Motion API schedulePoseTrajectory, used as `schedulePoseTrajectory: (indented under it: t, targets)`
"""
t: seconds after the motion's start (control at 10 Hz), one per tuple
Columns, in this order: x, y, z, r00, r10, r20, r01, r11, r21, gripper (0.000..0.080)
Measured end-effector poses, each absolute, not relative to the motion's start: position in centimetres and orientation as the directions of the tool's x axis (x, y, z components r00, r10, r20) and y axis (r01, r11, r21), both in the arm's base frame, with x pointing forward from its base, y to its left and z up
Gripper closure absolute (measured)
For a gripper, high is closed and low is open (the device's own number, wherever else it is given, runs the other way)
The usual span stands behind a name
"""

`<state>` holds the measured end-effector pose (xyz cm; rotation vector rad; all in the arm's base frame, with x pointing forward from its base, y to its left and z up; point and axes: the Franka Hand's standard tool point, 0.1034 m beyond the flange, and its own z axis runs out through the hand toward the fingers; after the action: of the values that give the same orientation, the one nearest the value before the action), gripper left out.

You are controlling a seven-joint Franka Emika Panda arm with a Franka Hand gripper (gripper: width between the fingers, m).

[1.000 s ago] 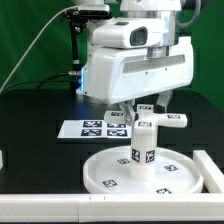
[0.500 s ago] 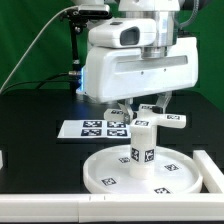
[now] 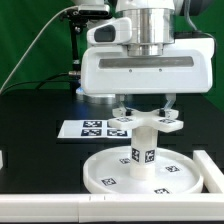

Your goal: Assemble round table

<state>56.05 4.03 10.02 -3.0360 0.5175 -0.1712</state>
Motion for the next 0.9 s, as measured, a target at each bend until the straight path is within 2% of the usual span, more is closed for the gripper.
schedulePoseTrajectory:
  t: [0.1, 0.2, 0.4, 0.5, 0.7, 0.9]
  targets:
    - [56.11, 3.95, 10.00, 0.894, -0.439, 0.089, -0.432, -0.898, -0.086, 0.0359]
    - [56.12, 3.93, 10.00, 0.892, -0.444, 0.088, -0.437, -0.895, -0.087, 0.0359]
    - [56.11, 3.87, 9.99, 0.812, -0.579, 0.070, -0.571, -0.814, -0.107, 0.0357]
    - [56.11, 3.91, 9.98, 0.737, -0.674, 0.052, -0.666, -0.737, -0.112, 0.0357]
    - [56.14, 3.92, 9.97, 0.477, -0.879, 0.005, -0.872, -0.474, -0.120, 0.0357]
    - [56.11, 3.92, 9.94, 0.230, -0.972, -0.041, -0.966, -0.222, -0.133, 0.0357]
